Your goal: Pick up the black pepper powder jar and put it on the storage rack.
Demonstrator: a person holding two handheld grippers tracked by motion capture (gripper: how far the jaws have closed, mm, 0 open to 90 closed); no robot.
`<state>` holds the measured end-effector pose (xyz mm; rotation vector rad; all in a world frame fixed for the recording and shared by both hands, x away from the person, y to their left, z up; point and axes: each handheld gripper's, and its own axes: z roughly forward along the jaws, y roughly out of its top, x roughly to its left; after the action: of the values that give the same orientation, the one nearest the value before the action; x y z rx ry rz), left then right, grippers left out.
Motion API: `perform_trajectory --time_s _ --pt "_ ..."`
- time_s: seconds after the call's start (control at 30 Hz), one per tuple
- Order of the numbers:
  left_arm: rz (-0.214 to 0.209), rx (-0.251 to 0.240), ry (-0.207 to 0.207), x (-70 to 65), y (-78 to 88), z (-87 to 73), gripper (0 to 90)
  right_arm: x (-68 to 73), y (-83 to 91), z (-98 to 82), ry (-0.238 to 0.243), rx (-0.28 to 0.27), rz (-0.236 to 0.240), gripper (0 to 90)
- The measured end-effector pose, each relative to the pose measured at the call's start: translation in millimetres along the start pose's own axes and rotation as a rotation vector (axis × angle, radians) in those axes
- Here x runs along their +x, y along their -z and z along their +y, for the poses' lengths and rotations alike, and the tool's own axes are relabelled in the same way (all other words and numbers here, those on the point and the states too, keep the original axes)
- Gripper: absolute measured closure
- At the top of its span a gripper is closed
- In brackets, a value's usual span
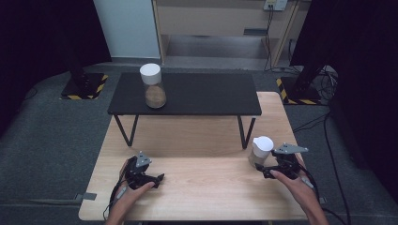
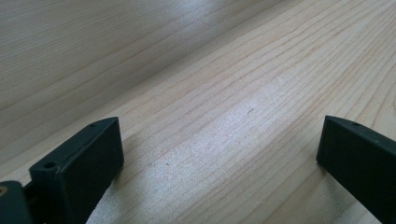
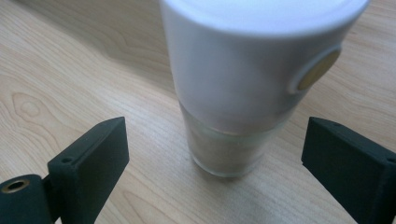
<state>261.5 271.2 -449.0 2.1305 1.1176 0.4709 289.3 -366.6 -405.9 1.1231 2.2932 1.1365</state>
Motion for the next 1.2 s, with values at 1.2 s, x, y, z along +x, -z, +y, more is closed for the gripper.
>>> perform_trajectory --time_s 1.2 --pt "0.000 0.000 0.000 0.1 0.0 0.1 0.0 3.2 -17.6 12.8 0.028 -0.033 -0.036 31.4"
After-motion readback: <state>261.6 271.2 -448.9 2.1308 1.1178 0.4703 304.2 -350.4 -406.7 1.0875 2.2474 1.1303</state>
